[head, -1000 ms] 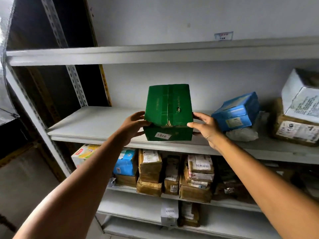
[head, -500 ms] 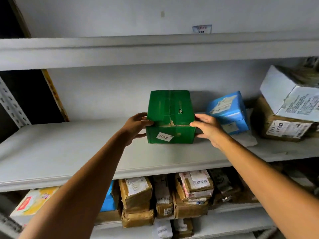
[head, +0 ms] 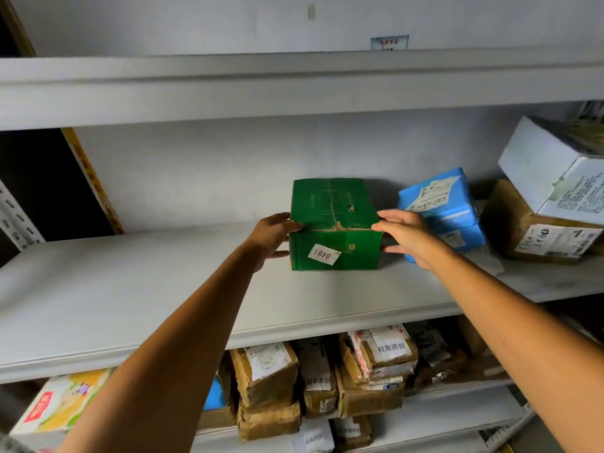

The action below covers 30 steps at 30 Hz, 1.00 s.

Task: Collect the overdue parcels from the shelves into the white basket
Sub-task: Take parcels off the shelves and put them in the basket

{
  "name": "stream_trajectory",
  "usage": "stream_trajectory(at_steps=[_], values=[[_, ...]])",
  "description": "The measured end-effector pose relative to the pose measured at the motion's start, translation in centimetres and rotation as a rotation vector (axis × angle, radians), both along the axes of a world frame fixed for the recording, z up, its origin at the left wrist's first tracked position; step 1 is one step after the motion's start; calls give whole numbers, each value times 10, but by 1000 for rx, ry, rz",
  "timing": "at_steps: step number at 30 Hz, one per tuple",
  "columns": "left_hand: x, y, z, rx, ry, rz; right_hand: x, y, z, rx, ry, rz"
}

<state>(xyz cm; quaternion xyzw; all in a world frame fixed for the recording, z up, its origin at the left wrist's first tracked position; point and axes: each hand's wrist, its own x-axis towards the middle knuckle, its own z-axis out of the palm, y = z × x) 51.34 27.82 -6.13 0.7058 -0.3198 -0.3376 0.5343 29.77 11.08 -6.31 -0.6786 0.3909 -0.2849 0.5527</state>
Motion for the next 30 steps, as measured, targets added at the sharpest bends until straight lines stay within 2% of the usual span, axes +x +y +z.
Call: stream_trajectory(at_steps=[2, 4, 7, 9, 11, 16, 23, 30], values=[[-6, 2, 5, 29, -51, 5, -5, 1, 5, -40, 73, 41], [-15, 7, 10, 77, -134, 24, -13, 2, 10, -174, 235, 106], [-36, 21, 10, 217, -469, 39, -35, 7, 19, -507, 536, 210], [-50, 34, 10, 289, -657, 54, -51, 17, 24, -608, 649, 276], [-71, 47, 9, 340, -738, 68, -72, 26, 26, -673, 710, 331], [-137, 81, 0, 438, -840, 84, -124, 40, 21, -744, 732, 431], [-224, 117, -23, 552, -868, 83, -196, 59, -2, -721, 743, 524], [-284, 115, -49, 644, -916, -33, -256, 64, -43, -571, 746, 525]])
